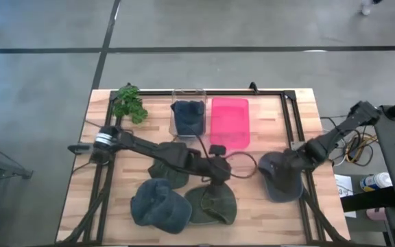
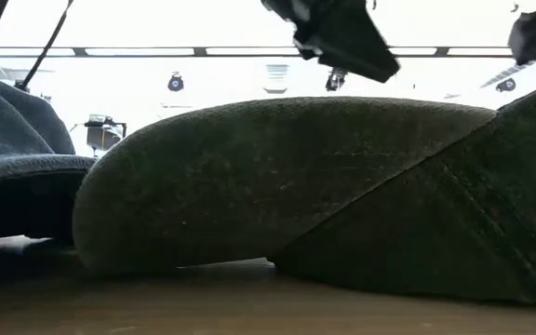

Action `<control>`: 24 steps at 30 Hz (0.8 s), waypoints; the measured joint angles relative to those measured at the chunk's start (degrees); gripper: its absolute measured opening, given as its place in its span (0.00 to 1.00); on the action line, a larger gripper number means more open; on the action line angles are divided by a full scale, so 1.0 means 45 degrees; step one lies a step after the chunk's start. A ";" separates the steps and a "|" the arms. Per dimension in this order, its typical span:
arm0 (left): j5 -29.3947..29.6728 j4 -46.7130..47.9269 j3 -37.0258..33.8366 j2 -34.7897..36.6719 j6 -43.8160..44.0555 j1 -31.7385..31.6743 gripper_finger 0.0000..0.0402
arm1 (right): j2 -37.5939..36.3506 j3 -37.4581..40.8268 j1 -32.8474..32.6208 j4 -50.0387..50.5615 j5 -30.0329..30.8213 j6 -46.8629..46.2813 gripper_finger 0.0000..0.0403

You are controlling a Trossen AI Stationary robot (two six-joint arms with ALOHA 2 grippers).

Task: Pick & Place hat
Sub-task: Put the right blue cap into the transparent bin

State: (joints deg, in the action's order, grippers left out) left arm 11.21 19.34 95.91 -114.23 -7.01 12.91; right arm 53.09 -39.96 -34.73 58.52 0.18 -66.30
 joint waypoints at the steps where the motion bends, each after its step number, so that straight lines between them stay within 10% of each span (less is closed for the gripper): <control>1: -0.0132 0.0016 0.0297 -0.0281 0.0002 0.0051 0.48 | 0.0140 0.0053 -0.0408 0.0004 0.0002 -0.0571 0.12; 10: -0.0278 0.0203 0.1858 -0.2023 0.0516 0.0262 0.48 | 0.2701 0.0752 -0.2493 -0.1351 0.0377 -0.2655 0.12; 24: -0.0153 0.2430 0.1960 -0.2133 0.3033 0.0335 0.48 | 0.6779 0.0924 -0.2446 -0.7240 0.1140 0.2120 0.12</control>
State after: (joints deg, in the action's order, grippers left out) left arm 10.52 30.28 104.73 -123.83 6.64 14.42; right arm 83.60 -35.80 -45.74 25.94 5.31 -56.76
